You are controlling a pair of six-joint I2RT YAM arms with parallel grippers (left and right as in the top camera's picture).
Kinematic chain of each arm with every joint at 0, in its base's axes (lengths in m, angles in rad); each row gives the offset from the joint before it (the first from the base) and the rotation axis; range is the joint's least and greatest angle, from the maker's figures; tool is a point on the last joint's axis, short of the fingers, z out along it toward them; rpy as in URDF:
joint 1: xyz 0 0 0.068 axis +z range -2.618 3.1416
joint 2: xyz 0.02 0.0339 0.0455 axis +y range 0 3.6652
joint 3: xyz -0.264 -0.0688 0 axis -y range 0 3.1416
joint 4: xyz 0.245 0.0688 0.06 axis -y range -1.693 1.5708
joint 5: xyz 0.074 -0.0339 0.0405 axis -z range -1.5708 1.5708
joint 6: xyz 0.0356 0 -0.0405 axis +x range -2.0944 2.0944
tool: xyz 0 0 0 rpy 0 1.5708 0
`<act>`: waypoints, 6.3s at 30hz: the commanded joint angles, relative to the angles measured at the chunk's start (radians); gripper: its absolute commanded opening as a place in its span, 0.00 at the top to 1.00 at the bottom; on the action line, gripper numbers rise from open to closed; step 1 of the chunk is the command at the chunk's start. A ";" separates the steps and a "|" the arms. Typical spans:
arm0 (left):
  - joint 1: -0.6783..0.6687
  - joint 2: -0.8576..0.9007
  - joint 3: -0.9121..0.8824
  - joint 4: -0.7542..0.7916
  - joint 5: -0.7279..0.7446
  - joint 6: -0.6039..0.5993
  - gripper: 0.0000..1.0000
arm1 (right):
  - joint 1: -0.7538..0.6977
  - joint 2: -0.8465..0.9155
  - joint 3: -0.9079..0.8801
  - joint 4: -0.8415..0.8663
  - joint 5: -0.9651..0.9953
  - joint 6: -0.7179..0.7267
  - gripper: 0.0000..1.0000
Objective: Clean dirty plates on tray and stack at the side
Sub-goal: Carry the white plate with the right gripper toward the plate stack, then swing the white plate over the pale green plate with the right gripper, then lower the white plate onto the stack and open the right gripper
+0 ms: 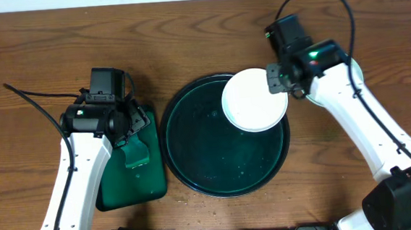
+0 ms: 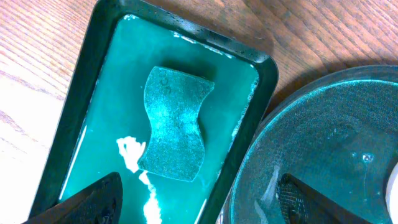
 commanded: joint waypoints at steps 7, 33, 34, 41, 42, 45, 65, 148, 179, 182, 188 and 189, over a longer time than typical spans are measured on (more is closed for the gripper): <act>0.002 0.001 0.022 -0.001 -0.005 0.018 0.20 | -0.110 0.061 -0.157 0.136 -0.237 -0.190 0.46; 0.002 0.000 0.022 -0.009 -0.005 0.018 0.20 | -0.173 0.298 -0.220 0.302 -0.292 -0.180 0.76; 0.002 0.001 0.022 -0.009 -0.005 0.018 0.20 | -0.173 0.297 -0.220 0.303 -0.292 -0.180 0.79; 0.002 0.001 0.022 -0.009 -0.005 0.018 0.20 | -0.173 0.296 -0.220 0.298 -0.292 -0.169 0.99; 0.002 0.001 0.022 -0.009 -0.005 0.018 0.20 | -0.173 0.296 -0.220 0.298 -0.292 -0.169 0.99; 0.002 0.001 0.022 -0.009 -0.005 0.018 0.20 | -0.173 0.295 -0.220 0.296 -0.292 -0.166 0.99; 0.002 0.002 0.022 -0.009 -0.005 0.018 0.20 | -0.103 -0.082 -0.219 0.251 -0.009 -0.227 0.99; 0.002 0.004 0.021 -0.024 -0.005 0.052 0.20 | -0.307 -0.254 -0.241 0.125 0.146 0.351 0.99; 0.002 0.004 0.021 -0.024 -0.005 0.052 0.20 | -0.638 0.087 -0.451 0.501 -0.056 0.373 0.99; 0.002 0.004 0.021 -0.024 -0.005 0.052 0.20 | -0.633 0.083 -0.437 0.513 -0.057 0.369 0.99; 0.002 0.004 0.021 -0.023 -0.005 0.052 0.20 | -0.626 0.083 -0.418 0.520 -0.073 0.343 0.89; 0.002 0.004 0.021 -0.023 -0.005 0.052 0.20 | -0.626 0.083 -0.418 0.522 -0.077 0.343 0.83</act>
